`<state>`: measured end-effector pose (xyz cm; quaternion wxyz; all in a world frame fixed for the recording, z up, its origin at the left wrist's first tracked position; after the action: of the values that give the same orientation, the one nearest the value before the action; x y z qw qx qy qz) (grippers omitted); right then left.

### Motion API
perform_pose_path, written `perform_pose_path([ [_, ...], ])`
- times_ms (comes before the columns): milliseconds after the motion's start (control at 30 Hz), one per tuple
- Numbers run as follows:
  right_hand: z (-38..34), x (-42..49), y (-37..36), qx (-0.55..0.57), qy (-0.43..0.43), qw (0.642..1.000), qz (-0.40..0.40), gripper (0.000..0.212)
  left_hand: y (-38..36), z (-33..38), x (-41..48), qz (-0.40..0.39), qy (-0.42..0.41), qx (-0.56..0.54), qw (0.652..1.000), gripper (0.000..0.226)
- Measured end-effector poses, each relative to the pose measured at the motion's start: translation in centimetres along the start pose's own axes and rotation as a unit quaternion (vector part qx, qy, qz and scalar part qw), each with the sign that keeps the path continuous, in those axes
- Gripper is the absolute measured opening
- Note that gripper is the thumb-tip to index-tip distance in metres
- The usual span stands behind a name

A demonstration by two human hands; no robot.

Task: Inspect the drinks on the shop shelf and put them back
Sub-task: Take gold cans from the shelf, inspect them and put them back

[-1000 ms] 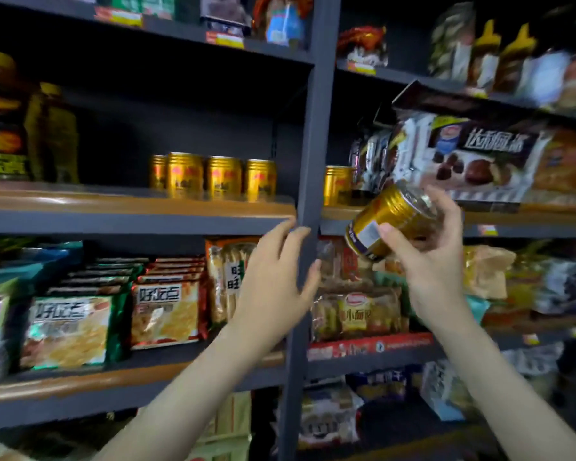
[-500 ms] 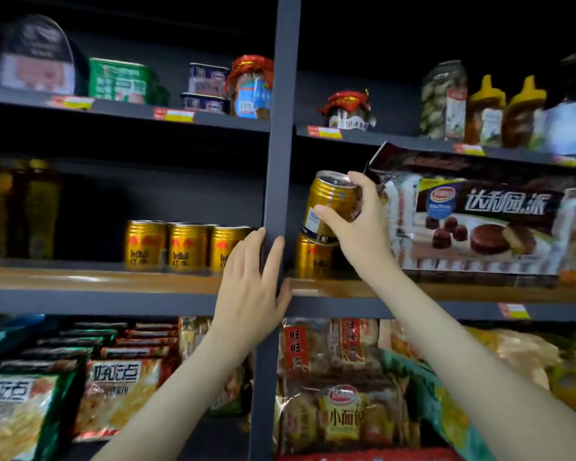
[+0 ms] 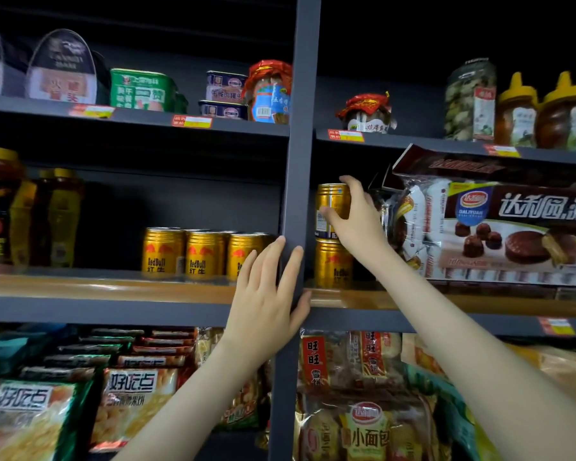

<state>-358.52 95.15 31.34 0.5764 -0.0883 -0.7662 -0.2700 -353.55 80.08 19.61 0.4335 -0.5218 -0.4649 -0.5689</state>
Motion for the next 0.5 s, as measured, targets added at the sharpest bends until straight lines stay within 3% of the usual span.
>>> perform_pose_path([
  [333,0.5,0.5,0.3,0.005,-0.020,0.999,-0.024,0.060,-0.2,-0.3,0.1,0.002,-0.013,0.002,1.000,0.055],
  [500,-0.1,-1.4,-0.4,-0.095,0.001,0.986,-0.139,0.114,-0.6,-0.5,0.1,-0.005,-0.023,0.007,1.000,0.057],
])
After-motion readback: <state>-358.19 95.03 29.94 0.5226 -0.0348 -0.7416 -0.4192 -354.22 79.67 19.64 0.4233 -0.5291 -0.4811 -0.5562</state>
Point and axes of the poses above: each hand's wrist, its own x-axis towards the middle knuckle, its own y-axis out of the back of the hand, z = x × y, the point moved 1 cm from there along x, towards the middle knuckle, and after that the axes turned 15 degrees about y, right-handed, at the moved point
